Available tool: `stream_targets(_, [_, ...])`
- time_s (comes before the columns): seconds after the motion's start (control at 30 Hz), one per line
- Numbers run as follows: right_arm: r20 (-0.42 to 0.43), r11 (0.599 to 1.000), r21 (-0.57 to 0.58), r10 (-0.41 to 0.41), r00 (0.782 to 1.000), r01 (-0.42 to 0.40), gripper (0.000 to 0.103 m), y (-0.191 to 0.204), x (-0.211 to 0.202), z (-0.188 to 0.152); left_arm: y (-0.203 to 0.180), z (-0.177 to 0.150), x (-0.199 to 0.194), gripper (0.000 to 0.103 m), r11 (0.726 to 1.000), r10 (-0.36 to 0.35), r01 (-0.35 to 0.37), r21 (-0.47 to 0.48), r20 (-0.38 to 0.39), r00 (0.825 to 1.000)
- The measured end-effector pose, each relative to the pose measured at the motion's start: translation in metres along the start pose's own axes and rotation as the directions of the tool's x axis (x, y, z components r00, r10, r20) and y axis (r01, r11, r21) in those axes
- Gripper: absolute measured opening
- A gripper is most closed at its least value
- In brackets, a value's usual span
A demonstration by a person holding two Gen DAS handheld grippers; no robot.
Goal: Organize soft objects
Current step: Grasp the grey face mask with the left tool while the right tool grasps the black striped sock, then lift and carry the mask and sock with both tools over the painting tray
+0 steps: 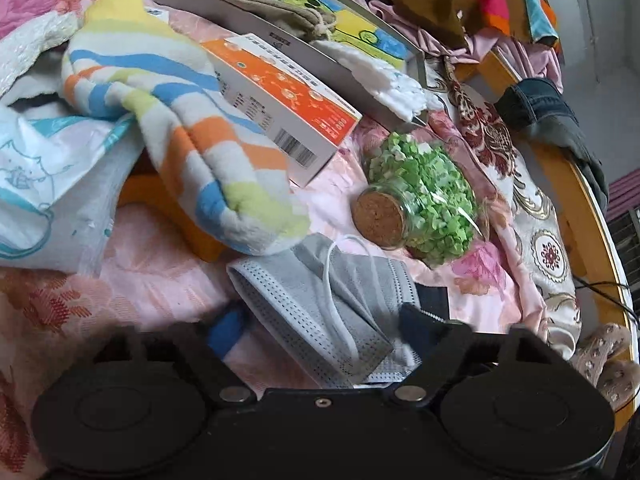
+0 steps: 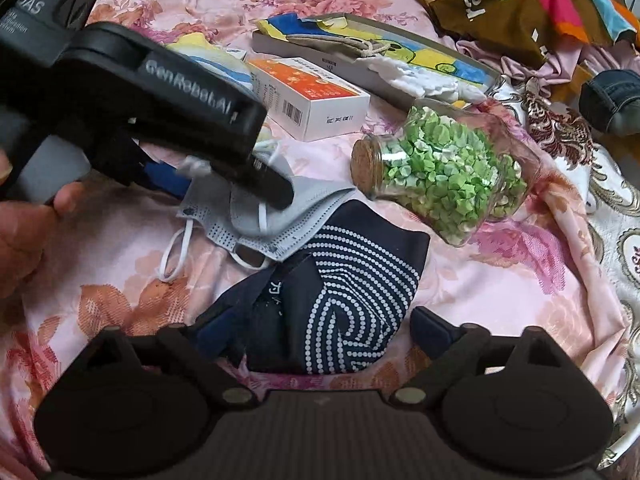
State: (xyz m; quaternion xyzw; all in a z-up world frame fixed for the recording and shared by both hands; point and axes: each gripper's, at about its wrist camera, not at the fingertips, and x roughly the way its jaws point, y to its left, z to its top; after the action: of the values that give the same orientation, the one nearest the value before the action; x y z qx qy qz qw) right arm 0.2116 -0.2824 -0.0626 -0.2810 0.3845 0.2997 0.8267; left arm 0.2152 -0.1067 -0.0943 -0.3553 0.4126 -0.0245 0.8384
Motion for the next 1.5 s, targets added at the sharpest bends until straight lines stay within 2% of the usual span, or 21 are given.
stream_targets(0.03, [-0.003, 1.000, 0.001, 0.005, 1.000, -0.005, 0.084, 0.001, 0.000, 0.000, 0.001, -0.002, 0.001, 0.065, 1.000, -0.007, 0.007, -0.005, -0.013, 1.000])
stream_targets(0.1, [-0.009, 1.000, 0.001, 0.016, 1.000, -0.016, 0.079, 0.002, 0.000, -0.001, 0.001, -0.005, 0.002, 0.049, 1.000, -0.015, 0.015, -0.002, -0.022, 1.000])
stream_targets(0.3, [-0.019, 1.000, 0.002, 0.011, 1.000, -0.011, 0.071, 0.004, -0.002, 0.000, 0.002, -0.010, 0.002, 0.027, 0.999, -0.034, 0.035, 0.024, -0.031, 0.999])
stream_targets(0.37, [-0.022, 1.000, 0.010, 0.014, 1.000, -0.013, 0.064, 0.004, -0.003, 0.001, 0.003, -0.009, 0.002, 0.017, 0.999, -0.042, 0.043, 0.032, -0.036, 0.998])
stream_targets(0.47, [-0.030, 1.000, 0.021, 0.014, 0.999, -0.013, 0.051, 0.002, -0.005, 0.001, 0.002, -0.011, 0.000, 0.011, 0.997, -0.053, 0.055, 0.058, -0.035, 0.998])
stream_targets(0.63, [-0.061, 0.999, 0.036, -0.028, 0.998, 0.030, 0.029, 0.001, -0.007, 0.002, -0.003, -0.017, -0.007, 0.007, 0.986, -0.065, 0.067, 0.153, -0.016, 0.998])
stream_targets(0.7, [-0.069, 0.998, 0.040, -0.035, 0.997, 0.038, 0.023, 0.001, -0.007, 0.002, -0.005, -0.019, -0.012, 0.007, 0.978, -0.069, 0.069, 0.198, -0.002, 0.998])
stream_targets(0.9, [-0.066, 0.995, 0.020, -0.093, 0.994, 0.094, 0.009, 0.007, -0.010, 0.001, -0.020, -0.029, -0.030, 0.007, 0.917, -0.120, 0.090, 0.388, 0.054, 0.991])
stream_targets(1.07, [-0.004, 0.986, 0.033, -0.163, 0.987, 0.163, 0.006, 0.009, -0.020, 0.001, -0.026, -0.032, -0.039, 0.006, 0.890, -0.129, 0.079, 0.449, 0.083, 0.988])
stream_targets(1.5, [0.115, 0.973, 0.074, -0.226, 0.967, 0.219, 0.002, 0.003, -0.043, 0.011, -0.015, -0.021, -0.052, 0.006, 0.907, -0.130, 0.067, 0.416, 0.124, 0.984])
